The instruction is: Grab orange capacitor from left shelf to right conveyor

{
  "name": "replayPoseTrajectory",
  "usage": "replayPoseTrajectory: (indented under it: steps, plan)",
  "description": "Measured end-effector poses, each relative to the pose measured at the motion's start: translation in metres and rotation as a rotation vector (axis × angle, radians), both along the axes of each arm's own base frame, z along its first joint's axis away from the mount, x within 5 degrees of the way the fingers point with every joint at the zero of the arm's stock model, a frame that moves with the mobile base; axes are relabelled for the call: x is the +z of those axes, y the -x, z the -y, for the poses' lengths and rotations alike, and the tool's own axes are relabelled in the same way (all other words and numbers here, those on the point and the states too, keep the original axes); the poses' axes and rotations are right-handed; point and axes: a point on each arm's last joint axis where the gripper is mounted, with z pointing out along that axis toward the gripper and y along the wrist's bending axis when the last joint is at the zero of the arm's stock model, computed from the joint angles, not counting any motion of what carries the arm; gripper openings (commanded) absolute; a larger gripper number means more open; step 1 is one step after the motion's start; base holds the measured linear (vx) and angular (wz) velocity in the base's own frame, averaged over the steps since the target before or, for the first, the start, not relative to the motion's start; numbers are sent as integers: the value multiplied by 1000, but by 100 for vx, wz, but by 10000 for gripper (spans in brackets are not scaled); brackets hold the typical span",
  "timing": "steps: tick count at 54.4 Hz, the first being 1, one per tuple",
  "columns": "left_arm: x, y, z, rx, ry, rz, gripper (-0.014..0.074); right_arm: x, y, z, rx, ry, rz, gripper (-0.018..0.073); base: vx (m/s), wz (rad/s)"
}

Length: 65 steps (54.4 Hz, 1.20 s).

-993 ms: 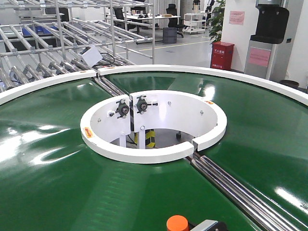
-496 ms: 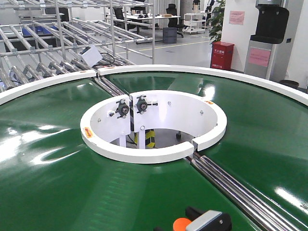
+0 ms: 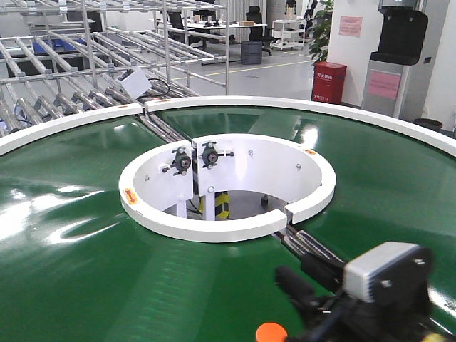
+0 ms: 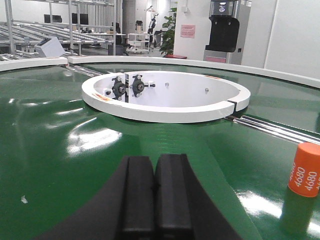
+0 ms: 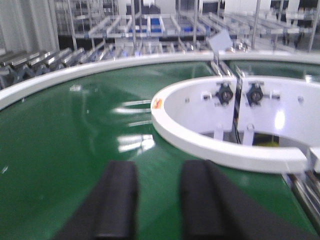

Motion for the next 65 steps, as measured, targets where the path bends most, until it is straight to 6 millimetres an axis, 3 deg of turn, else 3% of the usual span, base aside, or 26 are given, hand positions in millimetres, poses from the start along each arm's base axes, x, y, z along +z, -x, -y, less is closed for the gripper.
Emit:
replayPoseTrajectory:
  steps: [9, 20, 30, 40, 51, 65]
  plan:
    - [0, 0, 0, 0, 0, 0, -6, 22, 47, 31, -41, 85, -112, -13, 0, 0]
    - [0, 0, 0, 0, 0, 0, -6, 37, 89, 57, -74, 96, -125, -13, 0, 0]
    - [0, 0, 0, 0, 0, 0, -6, 46, 111, 70, -82, 62, -71, -12, 0, 0]
    - [0, 0, 0, 0, 0, 0, -6, 50, 119, 75, -82, 41, -36, -12, 0, 0]
    - [0, 0, 0, 0, 0, 0, -6, 27, 126, 80, -112, -45, -105, -12, 0, 0]
    - [0, 0, 0, 0, 0, 0, -6, -56, 136, 109, -404, 36, -152, -12, 0, 0]
